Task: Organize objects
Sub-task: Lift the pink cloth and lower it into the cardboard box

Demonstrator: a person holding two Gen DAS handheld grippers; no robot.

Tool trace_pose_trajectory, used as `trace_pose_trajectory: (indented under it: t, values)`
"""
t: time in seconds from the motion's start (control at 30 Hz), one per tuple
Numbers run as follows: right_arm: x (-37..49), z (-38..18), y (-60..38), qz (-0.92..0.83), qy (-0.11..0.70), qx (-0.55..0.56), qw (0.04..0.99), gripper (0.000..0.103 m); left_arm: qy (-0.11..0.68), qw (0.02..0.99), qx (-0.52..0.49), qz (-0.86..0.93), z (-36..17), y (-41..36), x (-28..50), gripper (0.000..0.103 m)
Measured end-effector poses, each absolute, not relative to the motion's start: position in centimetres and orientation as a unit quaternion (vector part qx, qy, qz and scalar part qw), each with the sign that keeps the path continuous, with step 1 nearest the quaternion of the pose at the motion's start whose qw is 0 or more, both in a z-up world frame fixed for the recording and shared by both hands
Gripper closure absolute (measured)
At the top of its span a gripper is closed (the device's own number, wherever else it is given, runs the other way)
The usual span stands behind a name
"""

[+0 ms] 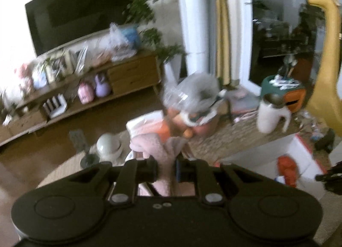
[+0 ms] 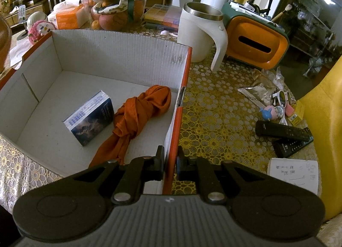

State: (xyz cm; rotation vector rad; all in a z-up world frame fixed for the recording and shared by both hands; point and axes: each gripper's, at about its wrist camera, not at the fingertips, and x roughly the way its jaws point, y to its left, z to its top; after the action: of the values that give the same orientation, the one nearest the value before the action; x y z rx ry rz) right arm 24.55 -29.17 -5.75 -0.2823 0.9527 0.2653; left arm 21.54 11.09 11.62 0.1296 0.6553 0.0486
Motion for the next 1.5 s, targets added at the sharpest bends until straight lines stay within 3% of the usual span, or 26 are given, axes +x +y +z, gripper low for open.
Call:
trace_pose_trajectory:
  t: [0.27, 0.53, 0.93, 1.5]
  values:
    - [24.3, -5.7, -29.4, 0.126, 0.456, -0.136, 0.871, 0.093, 0.293, 0.953, 0.072, -0.04, 14.7, 5.9, 21.8, 0.091]
    - [24.3, -5.6, -29.5, 0.126, 0.455, -0.137, 0.871, 0.093, 0.285, 0.948, 0.073, -0.12, 14.1, -0.6, 22.3, 0.091]
    - [24.3, -5.7, -31.0, 0.129, 0.455, -0.135, 0.871, 0.093, 0.323, 0.926, 0.103, -0.169, 8.9, -7.2, 23.8, 0.09]
    - [24.1, -5.7, -31.8, 0.129, 0.456, -0.137, 0.87, 0.093, 0.42, 0.887, 0.141, -0.133, -0.9, -8.0, 27.5, 0.089]
